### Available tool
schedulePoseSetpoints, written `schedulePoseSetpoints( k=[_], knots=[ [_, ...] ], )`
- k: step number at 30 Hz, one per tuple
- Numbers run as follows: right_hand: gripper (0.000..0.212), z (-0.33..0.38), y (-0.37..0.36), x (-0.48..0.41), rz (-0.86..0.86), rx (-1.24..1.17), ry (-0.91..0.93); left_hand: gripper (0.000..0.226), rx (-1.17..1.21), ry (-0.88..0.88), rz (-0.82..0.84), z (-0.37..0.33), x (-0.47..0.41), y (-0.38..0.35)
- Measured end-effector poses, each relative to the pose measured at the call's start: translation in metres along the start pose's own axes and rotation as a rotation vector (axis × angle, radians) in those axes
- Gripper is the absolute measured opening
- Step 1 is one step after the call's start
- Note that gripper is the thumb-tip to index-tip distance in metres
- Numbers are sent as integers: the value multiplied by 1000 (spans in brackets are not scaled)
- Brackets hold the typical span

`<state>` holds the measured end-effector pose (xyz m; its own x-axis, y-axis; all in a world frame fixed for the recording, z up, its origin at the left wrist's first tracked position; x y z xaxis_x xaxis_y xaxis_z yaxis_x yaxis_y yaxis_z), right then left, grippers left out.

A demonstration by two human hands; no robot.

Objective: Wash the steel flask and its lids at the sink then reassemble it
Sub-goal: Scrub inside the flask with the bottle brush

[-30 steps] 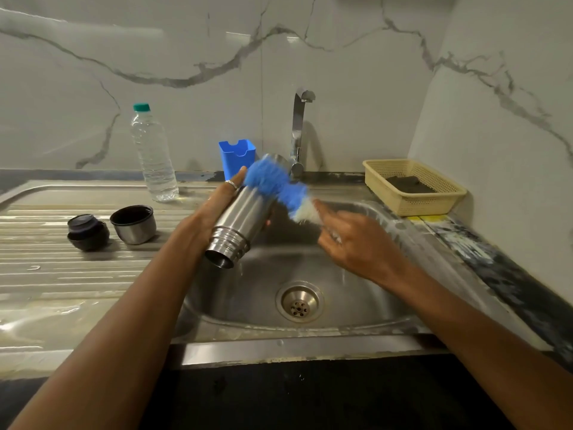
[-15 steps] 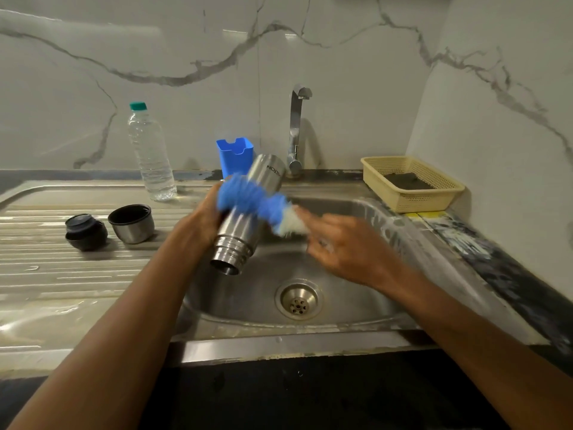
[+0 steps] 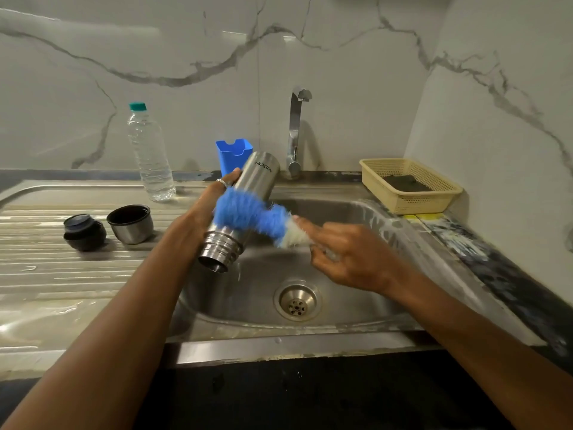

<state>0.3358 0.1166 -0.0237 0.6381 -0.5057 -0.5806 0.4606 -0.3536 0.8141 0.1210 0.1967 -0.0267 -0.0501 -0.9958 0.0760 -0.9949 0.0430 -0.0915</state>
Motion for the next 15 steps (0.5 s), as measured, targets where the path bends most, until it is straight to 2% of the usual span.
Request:
schedulePoseSetpoints(
  k=[2, 3, 4, 6, 8, 11, 14, 15],
  knots=[
    [59, -1, 1, -1, -5, 45, 39, 32, 39, -27, -30, -14, 19, -4],
    [59, -8, 3, -6, -48, 64, -5, 31, 25, -24, -16, -7, 6, -2],
    [58, -19, 6, -13, -94, 80, -94, 34, 51, 31, 21, 5, -10, 3],
    [58, -39, 9, -22, -134, 97, -297, 57, 131, 116, 121, 14, -10, -3],
    [57, -47, 7, -23, -117, 94, -366, 64, 203, 152, 114, 21, -14, 1],
    [58, -28, 3, -9, -54, 29, -202, 63, 160, 167, 74, 21, -10, 0],
    [60, 2, -1, 7, 51, 11, 34, 50, 91, 178, -6, 17, -11, 8],
    [60, 4, -3, 7, 56, 33, 70, 47, 119, 191, 19, 13, -3, 3]
  ],
)
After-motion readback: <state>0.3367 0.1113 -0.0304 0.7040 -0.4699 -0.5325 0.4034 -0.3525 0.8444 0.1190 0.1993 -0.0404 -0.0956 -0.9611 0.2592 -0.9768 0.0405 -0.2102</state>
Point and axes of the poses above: each hand's wrist, its own x-axis away from the middle knuckle, its own y-axis out of the back of the hand, z = x × y, the point moved 7 cm from there along -x, towards the middle knuckle, and after that the axes turned 2 degrees about -x, right-handed, at the moved point
